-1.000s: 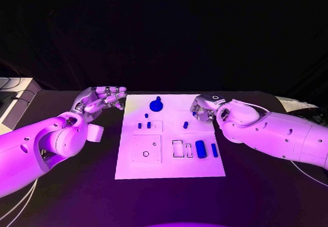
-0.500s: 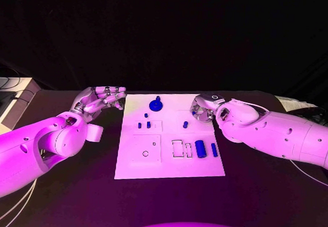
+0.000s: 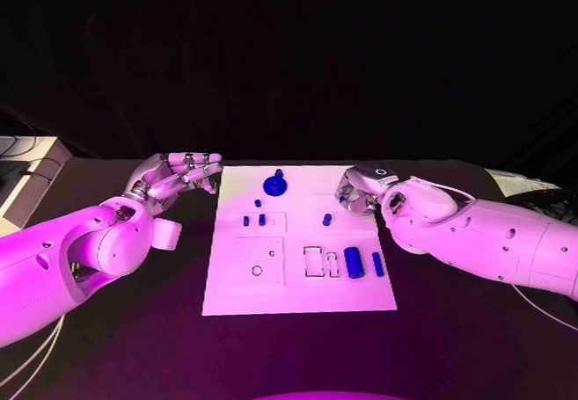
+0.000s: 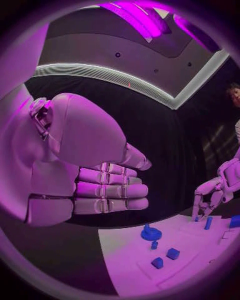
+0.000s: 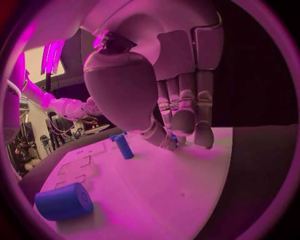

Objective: Assemble the parts on the task board

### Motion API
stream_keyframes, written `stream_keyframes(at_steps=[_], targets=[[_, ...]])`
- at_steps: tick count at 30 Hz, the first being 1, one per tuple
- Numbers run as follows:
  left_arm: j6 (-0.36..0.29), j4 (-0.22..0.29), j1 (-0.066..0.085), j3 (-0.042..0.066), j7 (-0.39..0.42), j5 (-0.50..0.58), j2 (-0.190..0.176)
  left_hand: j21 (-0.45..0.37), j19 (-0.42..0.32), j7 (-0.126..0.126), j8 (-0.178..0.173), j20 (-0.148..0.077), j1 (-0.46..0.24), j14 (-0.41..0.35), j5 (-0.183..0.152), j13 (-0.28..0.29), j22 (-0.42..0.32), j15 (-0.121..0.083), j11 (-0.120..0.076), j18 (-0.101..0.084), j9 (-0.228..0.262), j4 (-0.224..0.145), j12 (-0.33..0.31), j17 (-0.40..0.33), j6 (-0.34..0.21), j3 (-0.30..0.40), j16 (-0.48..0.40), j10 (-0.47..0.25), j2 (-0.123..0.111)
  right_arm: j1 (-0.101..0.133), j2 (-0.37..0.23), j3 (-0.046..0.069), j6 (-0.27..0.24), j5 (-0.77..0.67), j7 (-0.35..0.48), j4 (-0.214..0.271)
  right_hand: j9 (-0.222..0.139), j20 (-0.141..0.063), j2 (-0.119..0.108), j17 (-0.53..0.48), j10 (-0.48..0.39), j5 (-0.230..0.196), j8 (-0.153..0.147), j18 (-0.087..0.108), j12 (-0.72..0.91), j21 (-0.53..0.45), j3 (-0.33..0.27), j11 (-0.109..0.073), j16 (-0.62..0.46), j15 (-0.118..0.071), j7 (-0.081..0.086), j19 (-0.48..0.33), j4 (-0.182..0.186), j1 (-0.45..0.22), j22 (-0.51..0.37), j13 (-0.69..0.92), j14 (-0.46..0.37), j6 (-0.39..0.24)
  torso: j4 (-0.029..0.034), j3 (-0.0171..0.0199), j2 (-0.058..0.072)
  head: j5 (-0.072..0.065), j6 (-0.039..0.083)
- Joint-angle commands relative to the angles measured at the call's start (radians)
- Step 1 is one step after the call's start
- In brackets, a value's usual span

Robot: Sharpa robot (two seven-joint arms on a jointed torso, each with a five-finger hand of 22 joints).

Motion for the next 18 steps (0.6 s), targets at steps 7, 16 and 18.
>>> stream_keyframes(at_steps=[7,16,18], targets=[[0.011,-0.006,-0.001,0.001,0.002,-0.005,0.003,-0.006,0.005,-0.001,-0.001,-0.003,0.01,0.004,0.003,-0.001,0.006,-0.002,-0.002,-0.01,0.0,-0.012,-0.004,0.002,0.002,0.003,-0.006,-0.005,0.0,0.002,-0.022,0.007,-0.077,0.027,-0.001,0.032,0.035,0.001,0.021,0.002,0.025,-0.011,0.0,0.01,0.003,-0.022,0.005,-0.016,0.005,-0.008,0.003,0.012,-0.012,-0.003,0.036,0.002,0.0,0.003,-0.0012,-0.0003,-0.001,0.005,0.002],[0.01,-0.014,-0.002,0.001,0.003,-0.005,0.005,-0.009,0.005,-0.001,-0.001,-0.002,0.003,0.004,0.003,-0.001,0.014,-0.002,-0.001,-0.009,0.0,-0.017,-0.005,0.002,0.001,0.007,-0.006,-0.007,-0.001,0.034,-0.076,0.028,-0.11,0.152,0.028,0.135,0.039,0.002,0.021,0.0,0.021,-0.013,0.0,0.011,0.003,-0.068,0.006,-0.014,0.004,-0.007,0.005,0.021,-0.012,0.0,0.082,0.002,0.0,0.0,-0.0021,-0.0011,-0.001,0.021,0.006],[0.01,-0.015,-0.002,0.001,0.003,-0.005,0.006,-0.009,0.005,-0.001,-0.001,-0.002,0.003,0.004,0.003,-0.001,0.014,-0.002,-0.001,-0.009,0.0,-0.017,-0.005,0.002,0.001,0.007,-0.006,-0.007,-0.001,0.042,-0.088,0.031,-0.11,0.169,0.031,0.167,0.039,0.002,0.021,0.0,0.021,-0.014,0.0,0.011,0.003,-0.071,0.006,-0.014,0.004,-0.007,0.006,0.023,-0.012,0.0,0.088,0.002,0.0,0.0,-0.0029,-0.0016,-0.001,0.028,0.007]])
